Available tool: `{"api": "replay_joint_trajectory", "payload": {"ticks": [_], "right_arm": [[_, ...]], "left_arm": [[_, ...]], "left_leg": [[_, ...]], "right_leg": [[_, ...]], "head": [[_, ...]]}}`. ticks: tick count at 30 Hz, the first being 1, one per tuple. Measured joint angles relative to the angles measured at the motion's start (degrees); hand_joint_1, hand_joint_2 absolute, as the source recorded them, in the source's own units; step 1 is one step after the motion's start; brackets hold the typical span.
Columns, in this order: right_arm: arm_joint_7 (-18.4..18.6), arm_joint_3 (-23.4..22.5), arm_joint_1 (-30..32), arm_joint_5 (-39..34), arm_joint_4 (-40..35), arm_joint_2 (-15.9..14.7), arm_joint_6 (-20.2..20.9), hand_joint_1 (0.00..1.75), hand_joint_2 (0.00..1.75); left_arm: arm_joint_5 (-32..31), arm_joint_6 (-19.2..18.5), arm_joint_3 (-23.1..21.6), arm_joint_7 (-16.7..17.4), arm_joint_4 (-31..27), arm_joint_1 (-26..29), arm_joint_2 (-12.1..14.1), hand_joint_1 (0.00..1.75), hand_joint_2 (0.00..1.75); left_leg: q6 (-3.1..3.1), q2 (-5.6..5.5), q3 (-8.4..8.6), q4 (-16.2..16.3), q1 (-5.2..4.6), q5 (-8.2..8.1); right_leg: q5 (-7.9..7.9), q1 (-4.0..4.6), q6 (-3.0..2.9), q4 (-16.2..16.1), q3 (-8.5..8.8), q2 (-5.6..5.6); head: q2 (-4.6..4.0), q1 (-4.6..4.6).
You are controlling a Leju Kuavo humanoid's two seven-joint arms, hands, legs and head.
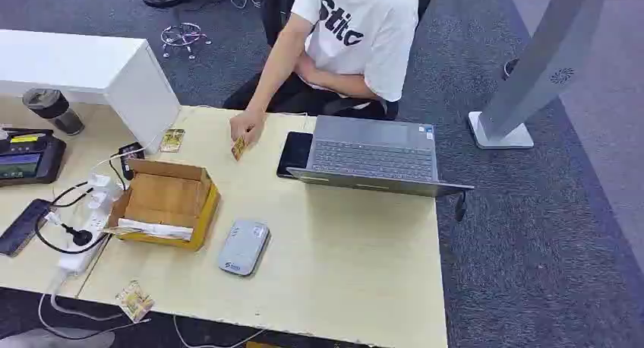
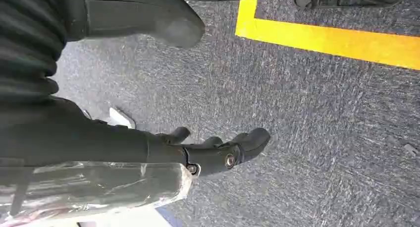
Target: Pass the card to the sensor for recognition and then transmit it.
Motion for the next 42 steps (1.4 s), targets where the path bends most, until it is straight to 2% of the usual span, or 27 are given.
{"api": "replay_joint_trajectory", "payload": {"ticks": [3,5,6,10,16,19,24,32,37,40,41,42], "right_arm": [[-0.2,-0.2,0.0,0.2,-0.1,0.1,0.0,0.00,1.75],[-0.5,-0.4,0.0,0.2,-0.1,0.1,0.0,0.00,1.75],[-0.6,-0.4,0.0,0.2,-0.1,0.1,0.0,0.00,1.75],[-0.6,-0.5,0.1,0.2,-0.2,0.1,0.0,0.00,1.75],[-0.6,-0.5,0.1,0.2,-0.2,0.1,0.0,0.00,1.75],[-0.8,-0.5,0.1,0.3,-0.3,0.1,0.0,0.00,1.75],[-1.0,-0.9,0.1,0.4,-0.3,0.1,0.0,0.00,1.75],[-1.1,-1.0,0.1,0.5,-0.4,0.1,0.0,0.00,1.75],[-1.0,-1.0,0.1,0.5,-0.4,0.1,0.0,0.00,1.75],[-0.7,-1.1,0.1,0.5,-0.4,0.1,0.0,0.00,1.75],[-0.7,-1.2,0.1,0.4,-0.4,0.1,0.0,0.00,1.75],[-0.7,-1.2,0.1,0.5,-0.4,0.1,0.0,0.00,1.75]], "left_arm": [[4.1,-0.1,-1.3,-5.0,-4.2,0.3,0.8,0.00,1.75],[7.5,-1.5,-2.1,-9.3,-6.2,0.5,1.2,0.00,1.75],[8.1,-1.9,-2.4,-10.3,-7.0,0.5,1.4,0.00,1.75],[9.1,-2.5,-3.5,-11.4,-9.8,0.6,2.5,0.00,1.75],[9.2,-2.6,-3.9,-11.7,-11.2,0.8,2.6,0.00,1.75],[9.4,-3.9,-4.6,-14.3,-12.5,1.3,2.6,0.00,1.75],[5.9,-10.9,-6.7,-19.1,-19.2,2.9,2.4,0.00,1.75],[1.0,-25.7,-9.3,-21.8,-34.8,4.9,1.1,0.00,1.75],[0.8,-27.4,-10.3,-21.7,-40.7,5.4,0.5,0.00,1.75],[1.7,-30.2,-11.9,-22.6,-44.3,6.7,-0.2,0.00,1.75],[1.9,-30.2,-13.1,-22.3,-45.9,7.7,-0.5,0.00,1.75],[2.0,-29.2,-14.9,-20.6,-48.4,9.4,-0.6,0.00,1.75]], "left_leg": [[-0.01,-0.01,-0.01,0.0,0.01,0.00],[0.00,-0.01,-0.01,0.0,0.01,0.00],[0.00,0.00,-0.01,0.0,0.01,0.00],[0.00,0.00,0.01,0.0,-0.02,0.00],[0.00,0.00,0.01,0.0,-0.02,0.00],[0.00,0.00,0.01,0.0,-0.02,0.00],[0.00,0.00,0.01,0.0,-0.01,0.00],[0.00,0.00,0.00,0.0,-0.01,0.00],[0.00,0.01,0.01,0.0,-0.01,0.00],[0.00,0.01,0.01,0.0,-0.01,0.00],[0.00,0.03,0.02,0.0,-0.01,0.00],[0.00,0.08,0.03,0.0,-0.01,0.00]], "right_leg": [[-0.01,0.00,-0.01,0.0,0.01,-0.01],[-0.01,0.00,-0.01,0.0,0.03,-0.01],[0.00,0.00,-0.01,0.0,0.04,-0.01],[0.02,-0.02,-0.03,0.0,0.04,-0.01],[0.02,-0.02,-0.03,0.0,0.04,0.00],[0.02,-0.02,-0.03,0.0,0.03,0.00],[0.01,0.00,-0.04,0.0,0.02,0.00],[0.02,-0.01,-0.03,0.0,0.03,0.00],[0.02,-0.01,-0.04,0.0,0.02,0.00],[0.02,-0.01,-0.04,0.0,0.01,0.00],[0.02,0.00,-0.04,0.0,0.01,0.01],[0.02,0.00,-0.04,0.0,-0.02,0.07]], "head": [[0.00,-0.02],[0.00,-0.02],[0.00,0.00],[0.00,-0.02],[0.00,-0.02],[0.00,-0.02],[0.00,-0.02],[0.00,-0.02],[0.00,-0.02],[0.00,-0.04],[0.00,-0.02],[0.00,-0.04]]}}
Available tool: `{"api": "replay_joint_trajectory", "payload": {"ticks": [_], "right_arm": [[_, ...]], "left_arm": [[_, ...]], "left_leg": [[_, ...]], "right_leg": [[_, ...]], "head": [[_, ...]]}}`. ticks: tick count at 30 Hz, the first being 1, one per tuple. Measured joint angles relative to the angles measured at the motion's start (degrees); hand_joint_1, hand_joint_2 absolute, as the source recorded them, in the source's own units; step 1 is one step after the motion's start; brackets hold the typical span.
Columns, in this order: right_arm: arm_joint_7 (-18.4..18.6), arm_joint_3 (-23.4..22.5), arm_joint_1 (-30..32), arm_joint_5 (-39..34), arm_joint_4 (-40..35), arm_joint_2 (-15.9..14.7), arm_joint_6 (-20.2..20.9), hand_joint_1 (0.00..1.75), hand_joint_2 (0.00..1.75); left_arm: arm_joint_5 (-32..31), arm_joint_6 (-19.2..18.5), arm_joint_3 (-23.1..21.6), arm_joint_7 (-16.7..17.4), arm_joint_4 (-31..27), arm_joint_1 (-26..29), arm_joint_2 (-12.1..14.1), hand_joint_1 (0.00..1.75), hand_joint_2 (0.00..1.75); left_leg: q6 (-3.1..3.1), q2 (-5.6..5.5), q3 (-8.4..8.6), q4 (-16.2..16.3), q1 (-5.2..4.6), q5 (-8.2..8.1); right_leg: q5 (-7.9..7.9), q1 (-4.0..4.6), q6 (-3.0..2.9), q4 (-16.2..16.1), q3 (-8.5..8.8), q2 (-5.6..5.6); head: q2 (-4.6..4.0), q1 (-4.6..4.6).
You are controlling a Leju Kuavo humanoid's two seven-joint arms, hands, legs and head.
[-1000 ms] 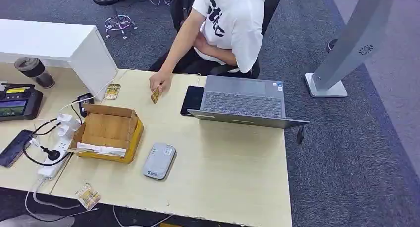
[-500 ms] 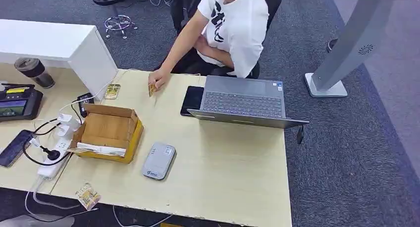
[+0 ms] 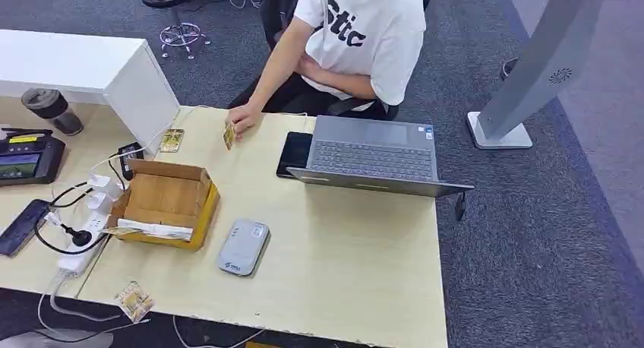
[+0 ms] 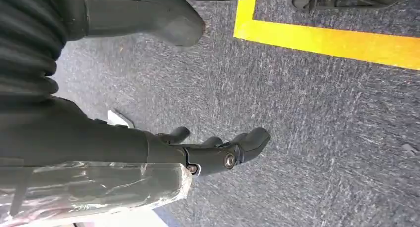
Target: Pass the card to the sensor for recognition and then transmit it.
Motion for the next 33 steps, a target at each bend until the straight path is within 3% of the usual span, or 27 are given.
{"api": "replay_joint_trajectory", "payload": {"ticks": [2,4,6,8,13,16,19,25,33], "right_arm": [[0.1,-0.2,0.0,0.0,0.0,0.0,0.0,0.00,1.75],[0.2,-0.2,0.0,0.1,0.0,0.0,0.0,0.00,1.75],[0.2,-0.2,-0.2,0.2,0.0,0.0,0.0,0.00,1.75],[0.3,-0.2,-0.2,0.7,0.0,0.0,0.0,0.00,1.75],[0.3,-0.2,-0.3,1.1,0.0,0.0,0.0,0.00,1.75],[0.3,-0.2,-0.3,1.4,0.0,0.0,0.0,0.00,1.75],[0.6,-0.2,-0.4,2.1,0.0,0.0,0.0,0.00,1.75],[0.6,-0.2,-0.4,2.2,0.0,0.0,0.0,0.00,1.75],[0.6,-0.2,-0.4,2.5,0.0,0.0,0.0,0.00,1.75]], "left_arm": [[-1.0,3.7,-6.7,2.9,-5.6,3.8,-0.3,0.00,1.75],[-3.8,5.6,-12.4,2.9,-9.6,5.5,-0.5,0.00,1.75],[-6.7,7.8,-17.4,3.2,-12.5,7.3,-0.3,0.00,1.75],[-10.7,12.2,-23.4,5.8,-14.2,8.9,0.8,0.00,1.75],[-21.8,23.7,-41.1,16.4,-15.0,11.0,9.5,0.00,1.75],[-28.3,26.7,-49.7,23.2,-13.9,9.7,15.2,0.00,1.75],[-34.8,27.1,-57.7,28.6,-11.2,7.0,21.0,0.00,1.75],[-37.7,26.5,-67.0,32.3,-6.5,2.0,26.2,0.00,1.75],[-38.4,26.3,-70.4,33.3,-4.0,0.4,28.8,0.00,1.75]], "left_leg": [[0.00,0.01,-0.01,0.0,-0.02,0.00],[0.01,-0.17,-0.03,0.0,-0.01,0.00],[0.00,-0.15,0.00,0.0,-0.04,0.00],[0.00,-0.12,0.01,0.0,-0.03,0.00],[-0.05,-0.17,0.05,0.0,0.00,0.05],[-0.07,-0.16,0.05,0.0,0.00,0.06],[-0.12,-0.16,0.06,0.0,0.00,0.10],[-0.12,-0.14,0.05,0.0,-0.02,0.10],[-0.11,-0.14,0.03,0.0,-0.02,0.08]], "right_leg": [[0.00,-0.02,0.00,0.0,-0.05,0.01],[-0.03,-0.01,0.04,0.0,-0.03,-0.18],[-0.02,-0.04,0.03,0.0,0.05,-0.15],[0.01,-0.03,0.00,0.0,0.04,-0.13],[0.01,-0.01,-0.02,0.0,0.07,-0.17],[0.02,0.00,-0.03,0.0,0.07,-0.16],[0.04,-0.01,-0.04,0.0,0.10,-0.16],[0.06,-0.03,-0.02,0.0,0.11,-0.08],[0.04,-0.02,-0.03,0.0,0.00,-0.07]], "head": [[0.00,-0.06],[0.00,-0.02],[0.00,0.02],[0.00,0.07],[0.00,0.04],[0.00,0.02],[0.00,0.04],[0.00,0.04],[0.00,0.02]]}}
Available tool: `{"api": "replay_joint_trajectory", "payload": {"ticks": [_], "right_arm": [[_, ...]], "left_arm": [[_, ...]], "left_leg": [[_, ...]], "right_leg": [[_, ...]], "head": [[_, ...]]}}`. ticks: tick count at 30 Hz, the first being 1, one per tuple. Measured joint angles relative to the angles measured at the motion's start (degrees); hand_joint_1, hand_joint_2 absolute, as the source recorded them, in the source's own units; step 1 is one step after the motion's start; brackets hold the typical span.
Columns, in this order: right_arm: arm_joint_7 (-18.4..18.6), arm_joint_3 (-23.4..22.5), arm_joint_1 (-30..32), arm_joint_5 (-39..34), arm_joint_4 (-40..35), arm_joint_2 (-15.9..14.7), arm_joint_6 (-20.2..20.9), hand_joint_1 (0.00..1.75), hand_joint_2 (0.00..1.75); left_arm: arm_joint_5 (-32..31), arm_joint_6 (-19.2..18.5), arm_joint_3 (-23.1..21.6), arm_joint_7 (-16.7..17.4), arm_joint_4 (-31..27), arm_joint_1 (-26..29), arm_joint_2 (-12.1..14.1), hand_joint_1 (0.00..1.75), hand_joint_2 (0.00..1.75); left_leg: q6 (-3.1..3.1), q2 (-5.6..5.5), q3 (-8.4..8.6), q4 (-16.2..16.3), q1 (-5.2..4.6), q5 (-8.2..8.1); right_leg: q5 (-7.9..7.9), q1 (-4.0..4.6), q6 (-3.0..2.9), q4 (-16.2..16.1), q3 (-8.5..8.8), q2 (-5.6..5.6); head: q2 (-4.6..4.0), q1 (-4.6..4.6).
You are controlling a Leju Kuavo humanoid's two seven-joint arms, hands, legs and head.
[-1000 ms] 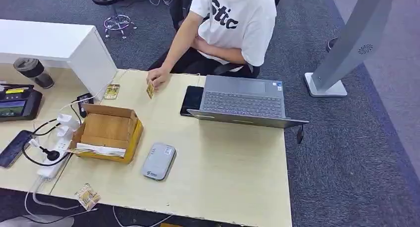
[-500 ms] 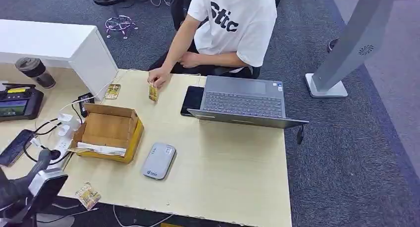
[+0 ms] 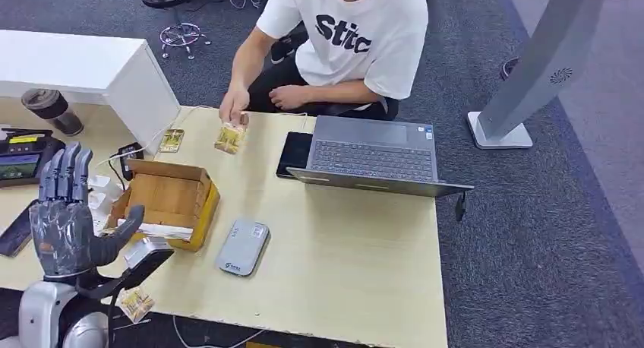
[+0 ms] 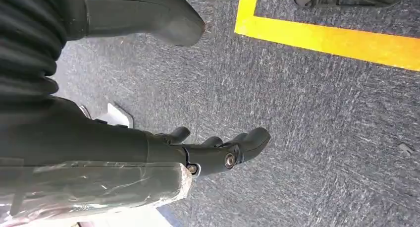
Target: Pass the card to the sensor for recognition and then transmit it.
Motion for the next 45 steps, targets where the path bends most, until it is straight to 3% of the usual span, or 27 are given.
{"api": "replay_joint_trajectory", "payload": {"ticks": [5,13,27,28,29,45], "right_arm": [[0.2,0.2,-0.1,0.9,0.0,0.0,0.0,0.00,1.75],[0.3,0.9,-0.1,1.7,0.1,0.0,0.0,0.00,1.75],[0.4,1.5,-0.1,1.7,0.2,0.0,0.0,0.00,1.75],[0.4,1.5,-0.1,1.7,0.2,0.0,0.0,0.00,1.75],[0.4,1.5,-0.1,1.7,0.2,0.0,0.0,0.00,1.75],[0.5,1.6,-0.1,1.7,0.2,0.0,0.0,0.00,1.75]], "left_arm": [[-4.1,-1.6,-2.5,2.5,4.6,-4.3,1.0,0.00,1.75],[-5.5,-1.9,-6.6,4.2,13.6,-11.3,1.1,0.00,1.75],[-4.1,0.2,-9.2,4.0,19.3,-13.6,0.8,0.00,1.75],[-3.7,0.6,-9.5,3.8,19.5,-13.6,0.7,0.79,1.75],[-3.1,0.7,-9.6,3.6,19.5,-13.6,0.7,1.75,1.75],[-1.6,0.7,-11.3,2.6,19.6,-13.7,0.4,1.75,1.75]], "left_leg": [[-0.05,-0.02,0.00,0.0,0.00,0.05],[-0.05,0.00,0.00,0.0,0.00,0.08],[-0.05,0.01,-0.02,0.0,0.00,0.06],[-0.05,0.01,-0.02,0.0,0.00,0.05],[-0.05,0.01,-0.02,0.0,0.00,0.06],[-0.05,0.02,-0.02,0.0,0.01,0.05]], "right_leg": [[0.02,0.00,0.00,0.0,0.04,-0.03],[0.08,0.00,-0.01,0.0,0.06,0.01],[0.06,0.00,-0.01,0.0,0.01,0.02],[0.06,0.00,-0.01,0.0,0.01,0.02],[0.06,0.00,-0.01,0.0,0.01,0.02],[0.06,0.00,-0.01,0.0,0.00,0.05]], "head": [[0.00,0.02],[0.00,0.02],[0.00,0.02],[0.00,0.02],[0.00,0.02],[0.00,0.02]]}}
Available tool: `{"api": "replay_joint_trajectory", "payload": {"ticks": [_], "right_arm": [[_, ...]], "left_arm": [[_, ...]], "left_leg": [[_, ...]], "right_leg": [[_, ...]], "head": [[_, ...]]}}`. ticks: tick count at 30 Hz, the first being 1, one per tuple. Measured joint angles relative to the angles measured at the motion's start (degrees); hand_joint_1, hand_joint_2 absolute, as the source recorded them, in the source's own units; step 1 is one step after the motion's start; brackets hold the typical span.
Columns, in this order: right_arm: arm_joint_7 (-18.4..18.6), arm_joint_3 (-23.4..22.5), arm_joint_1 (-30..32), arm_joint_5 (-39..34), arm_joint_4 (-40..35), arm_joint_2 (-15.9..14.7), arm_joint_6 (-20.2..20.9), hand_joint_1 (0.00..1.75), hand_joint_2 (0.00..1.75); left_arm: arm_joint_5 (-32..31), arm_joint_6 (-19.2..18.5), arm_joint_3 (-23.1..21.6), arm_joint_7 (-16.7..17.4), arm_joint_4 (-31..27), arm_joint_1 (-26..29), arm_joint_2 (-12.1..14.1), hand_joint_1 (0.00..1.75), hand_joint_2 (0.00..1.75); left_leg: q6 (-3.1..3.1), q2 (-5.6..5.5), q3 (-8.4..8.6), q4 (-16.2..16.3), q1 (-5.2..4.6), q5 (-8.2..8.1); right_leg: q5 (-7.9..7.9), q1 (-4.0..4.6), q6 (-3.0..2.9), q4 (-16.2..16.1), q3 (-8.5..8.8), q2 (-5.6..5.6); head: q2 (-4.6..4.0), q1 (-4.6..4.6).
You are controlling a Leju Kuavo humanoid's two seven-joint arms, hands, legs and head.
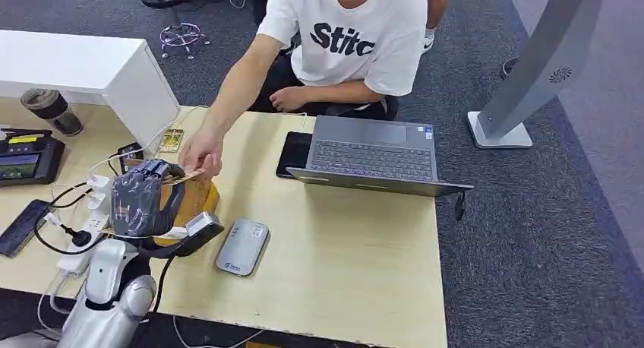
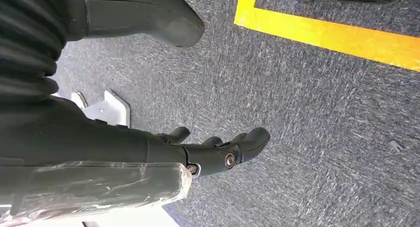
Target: Pass the card to the sensor for recognition and then transmit it.
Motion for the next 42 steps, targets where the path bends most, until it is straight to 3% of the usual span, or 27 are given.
{"api": "replay_joint_trajectory", "payload": {"ticks": [18,28,42], "right_arm": [[-0.5,0.0,0.0,-0.1,0.0,0.0,0.0,0.00,1.75],[-1.0,0.0,0.0,-0.9,0.0,0.0,0.0,0.00,1.75],[-1.0,0.0,0.0,-1.2,0.0,0.0,0.0,0.00,1.75]], "left_arm": [[0.3,-0.3,-0.2,-0.8,0.0,-0.1,0.1,1.75,1.75],[-0.6,-6.3,-3.5,1.4,0.0,-0.1,0.6,1.75,1.75],[-0.9,-8.8,-7.4,2.5,0.9,-0.1,1.0,1.75,1.75]], "left_leg": [[0.00,0.00,0.00,0.0,0.00,0.00],[0.00,-0.01,0.00,0.0,0.00,0.00],[0.00,-0.01,0.00,0.0,0.00,0.00]], "right_leg": [[0.00,0.00,0.00,0.0,0.01,0.00],[0.00,0.00,0.00,0.0,0.02,-0.01],[0.00,0.00,0.00,0.0,0.01,-0.01]], "head": [[0.00,0.00],[0.00,0.00],[0.00,0.00]]}}
